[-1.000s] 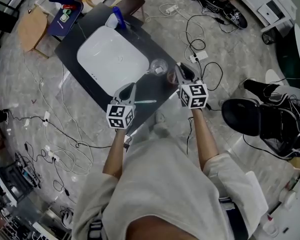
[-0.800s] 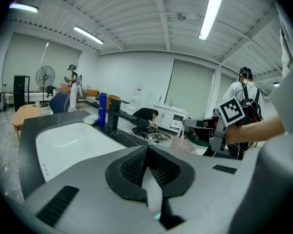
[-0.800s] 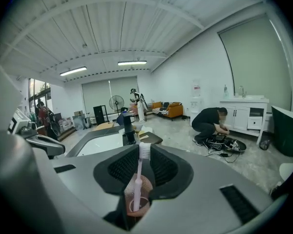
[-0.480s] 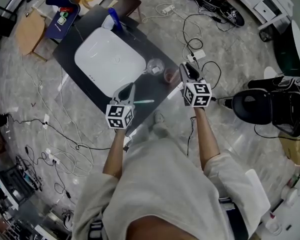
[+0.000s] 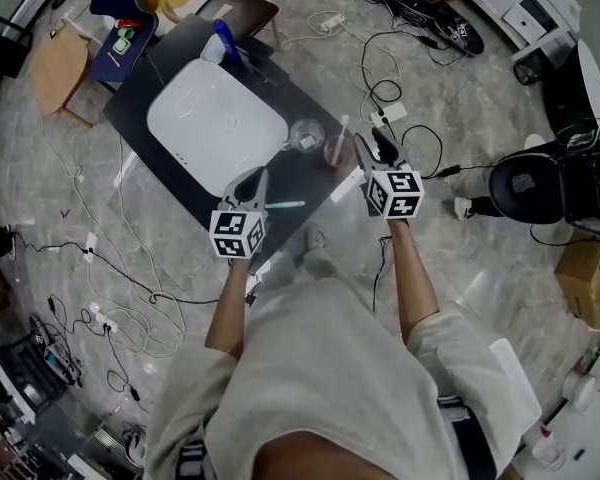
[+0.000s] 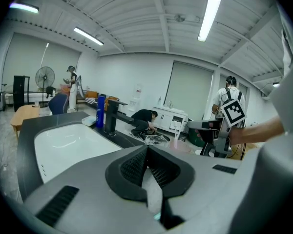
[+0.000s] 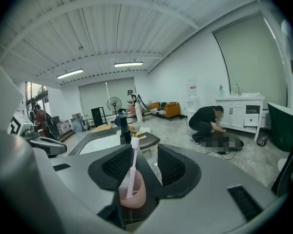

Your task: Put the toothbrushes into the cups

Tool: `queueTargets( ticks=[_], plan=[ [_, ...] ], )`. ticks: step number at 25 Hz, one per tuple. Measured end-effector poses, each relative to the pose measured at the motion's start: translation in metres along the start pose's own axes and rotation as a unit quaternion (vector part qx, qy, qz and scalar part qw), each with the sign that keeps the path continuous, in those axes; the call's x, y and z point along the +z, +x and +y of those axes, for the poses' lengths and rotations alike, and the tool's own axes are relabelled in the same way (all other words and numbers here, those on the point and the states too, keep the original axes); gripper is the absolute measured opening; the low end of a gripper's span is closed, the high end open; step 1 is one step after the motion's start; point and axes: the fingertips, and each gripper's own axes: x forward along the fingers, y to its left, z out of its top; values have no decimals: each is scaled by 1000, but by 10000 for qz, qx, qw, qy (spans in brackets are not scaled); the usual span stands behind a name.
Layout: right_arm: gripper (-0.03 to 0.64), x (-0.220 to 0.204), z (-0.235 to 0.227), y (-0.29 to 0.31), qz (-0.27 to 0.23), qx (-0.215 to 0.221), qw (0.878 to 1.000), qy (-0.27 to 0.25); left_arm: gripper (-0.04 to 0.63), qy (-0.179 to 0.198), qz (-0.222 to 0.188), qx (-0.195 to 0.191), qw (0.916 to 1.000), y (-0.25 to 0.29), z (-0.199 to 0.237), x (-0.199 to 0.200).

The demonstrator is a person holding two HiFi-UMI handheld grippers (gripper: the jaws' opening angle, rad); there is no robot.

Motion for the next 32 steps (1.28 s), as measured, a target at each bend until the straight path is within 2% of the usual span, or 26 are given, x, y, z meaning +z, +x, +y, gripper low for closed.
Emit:
queueTargets(
  ticks=[7, 15, 23, 32],
  plan=[
    [181, 12, 35, -4, -72, 289, 9990, -334, 26, -39, -107, 105, 9999, -13, 5, 2],
    [173, 16, 104, 1, -43, 966, 9927, -721, 26, -169, -252, 431, 9986, -42, 26, 2],
    [167, -4, 176, 17, 250, 1698, 9794, -1067, 26, -317, -362, 863, 9951, -80, 56, -6],
    [164, -25, 250, 36, 532, 2374, 9594, -1425, 26, -658, -480, 1418, 9865, -128, 95, -26]
  ],
)
